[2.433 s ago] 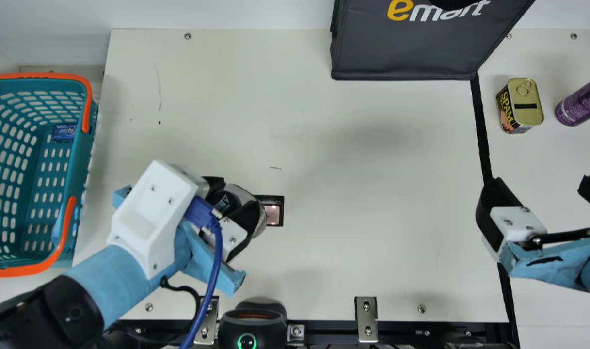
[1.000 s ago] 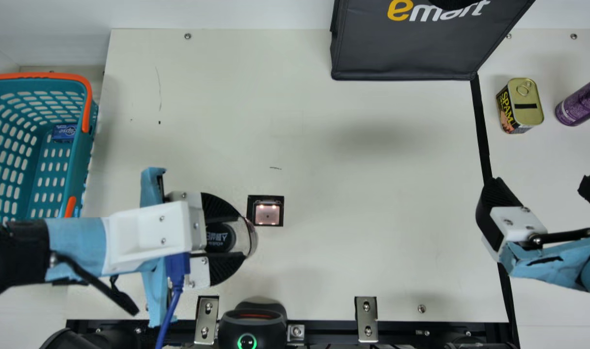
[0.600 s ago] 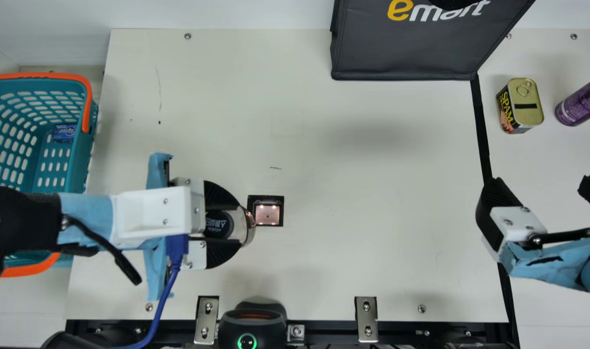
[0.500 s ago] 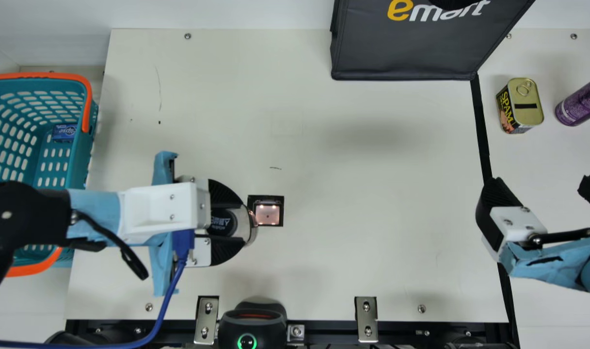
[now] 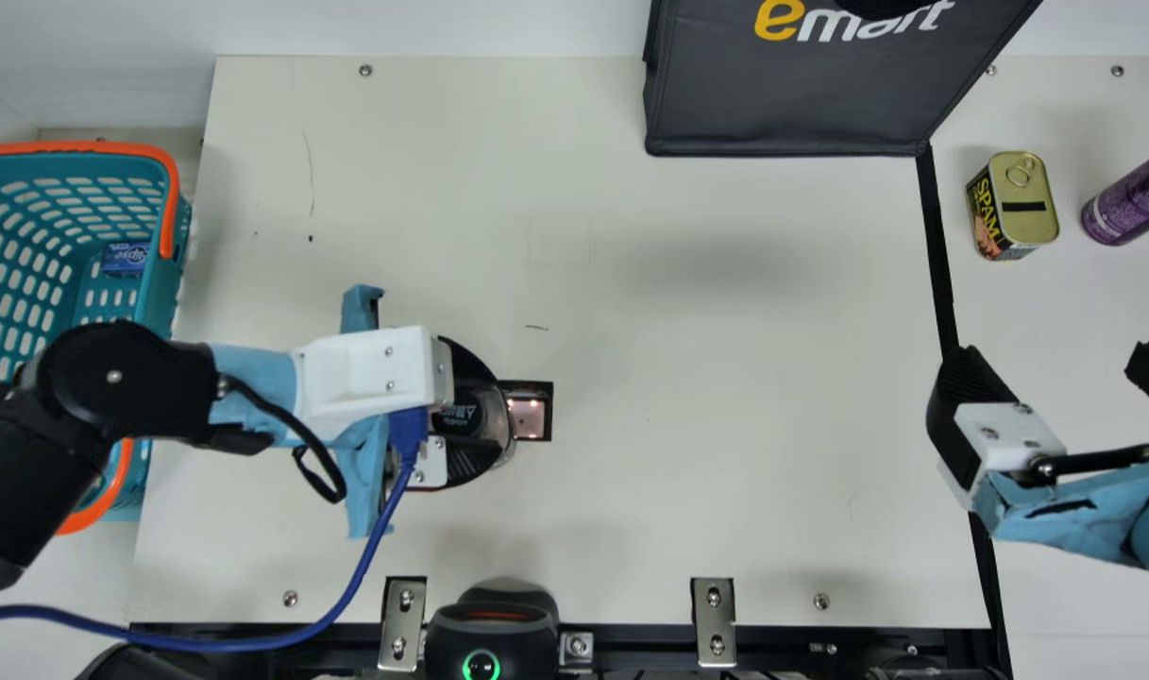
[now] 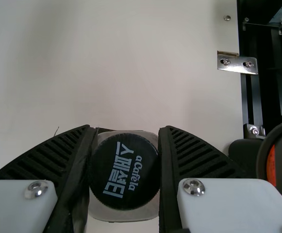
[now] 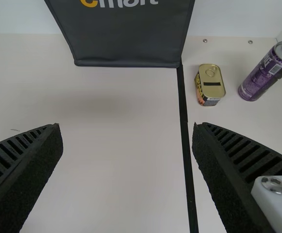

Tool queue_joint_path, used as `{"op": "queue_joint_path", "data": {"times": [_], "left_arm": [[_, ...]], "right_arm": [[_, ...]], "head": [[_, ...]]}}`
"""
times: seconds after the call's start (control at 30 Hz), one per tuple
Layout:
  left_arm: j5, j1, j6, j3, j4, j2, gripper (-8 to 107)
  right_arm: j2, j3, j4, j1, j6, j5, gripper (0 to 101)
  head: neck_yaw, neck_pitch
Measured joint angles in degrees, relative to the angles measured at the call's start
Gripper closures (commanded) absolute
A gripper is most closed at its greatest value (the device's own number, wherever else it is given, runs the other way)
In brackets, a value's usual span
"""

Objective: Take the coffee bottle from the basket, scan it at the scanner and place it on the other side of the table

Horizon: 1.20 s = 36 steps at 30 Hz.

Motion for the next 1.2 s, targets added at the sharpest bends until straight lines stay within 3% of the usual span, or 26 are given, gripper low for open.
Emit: {"op": "queue_joint_path", "data": {"times": [0.9,1.2], "left_arm": [[-2.45,0.52,-4.80,0.70,-2.16,-0.12,10],[-1.99,4.70,-15.76,1.07,-1.74,-6.27,9]], "right_arm": [[0.00,0.00,0.00,0.00,0.00,-0.09,6],[0.00,0.00,0.00,0.00,0.00,-0.09,6]], "head": [[0.00,0.00],[0.00,0.00]]}}
